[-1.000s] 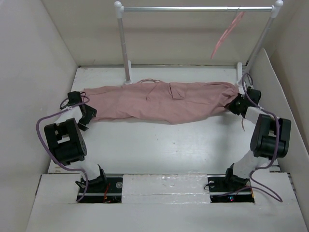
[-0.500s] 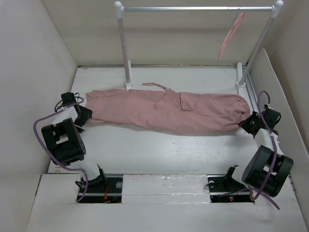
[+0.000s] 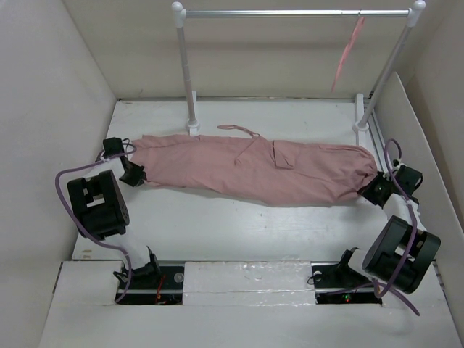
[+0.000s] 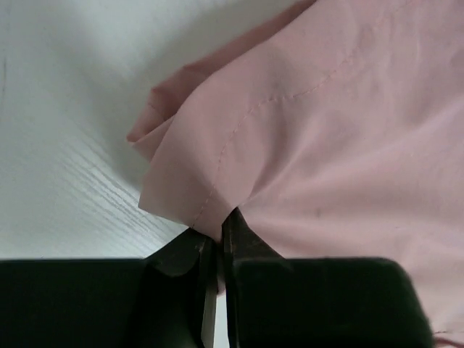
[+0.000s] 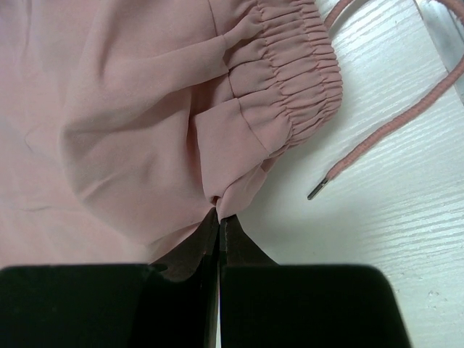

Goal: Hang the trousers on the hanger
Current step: Fold the trousers at the center of the board.

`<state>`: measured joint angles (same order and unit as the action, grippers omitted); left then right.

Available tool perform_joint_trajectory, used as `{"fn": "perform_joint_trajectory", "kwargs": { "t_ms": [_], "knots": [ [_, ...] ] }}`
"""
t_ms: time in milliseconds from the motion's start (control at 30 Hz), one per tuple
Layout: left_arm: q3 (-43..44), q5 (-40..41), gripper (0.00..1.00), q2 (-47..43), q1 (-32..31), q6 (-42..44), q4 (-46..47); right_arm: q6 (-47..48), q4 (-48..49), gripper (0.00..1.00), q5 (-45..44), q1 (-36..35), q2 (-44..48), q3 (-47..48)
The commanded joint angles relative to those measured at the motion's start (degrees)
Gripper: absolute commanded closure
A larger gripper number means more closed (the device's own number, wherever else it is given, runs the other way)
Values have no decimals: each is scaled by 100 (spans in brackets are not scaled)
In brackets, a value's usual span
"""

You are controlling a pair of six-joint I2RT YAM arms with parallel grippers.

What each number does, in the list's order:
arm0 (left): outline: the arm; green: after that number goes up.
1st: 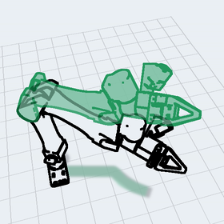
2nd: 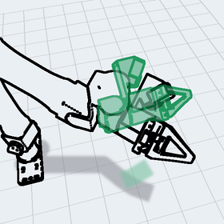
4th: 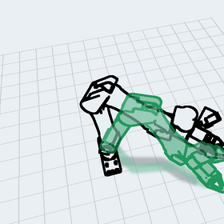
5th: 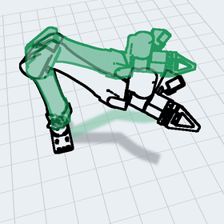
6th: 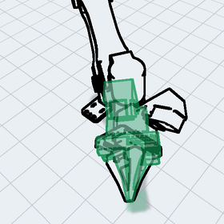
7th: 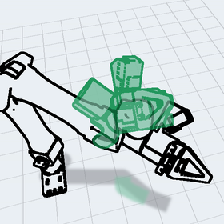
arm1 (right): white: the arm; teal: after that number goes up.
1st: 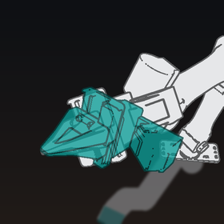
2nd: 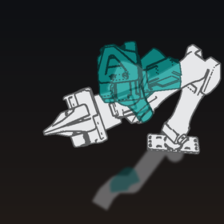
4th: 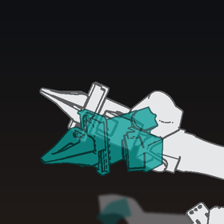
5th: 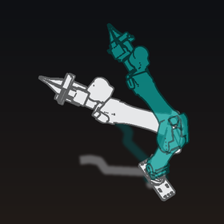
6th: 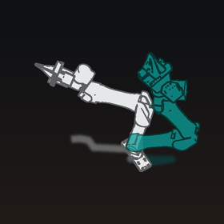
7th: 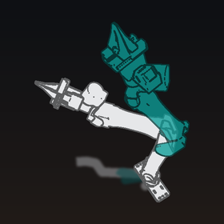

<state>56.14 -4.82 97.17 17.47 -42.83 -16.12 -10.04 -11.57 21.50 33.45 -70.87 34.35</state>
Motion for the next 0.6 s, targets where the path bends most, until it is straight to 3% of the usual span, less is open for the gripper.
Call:
{"fn": "perform_joint_trajectory", "kwargs": {
  "t_ms": [0,100,200,333,567],
  "knots": [
    [89,-11,100,-101,97,89,118,231,50,100,101,21,-14,19],
    [450,384,100,-426,256,371,-197,362,-81,100,57,21,21,89],
    [837,1306,100,-804,256,670,-804,547,-318,100,-83,74,126,194],
    [470,1746,100,-1392,256,697,-1051,662,-793,100,-155,126,293,222],
    [-103,2389,100,-1455,317,601,-1956,635,-1952,100,-611,276,1084,449]
  ]
}}
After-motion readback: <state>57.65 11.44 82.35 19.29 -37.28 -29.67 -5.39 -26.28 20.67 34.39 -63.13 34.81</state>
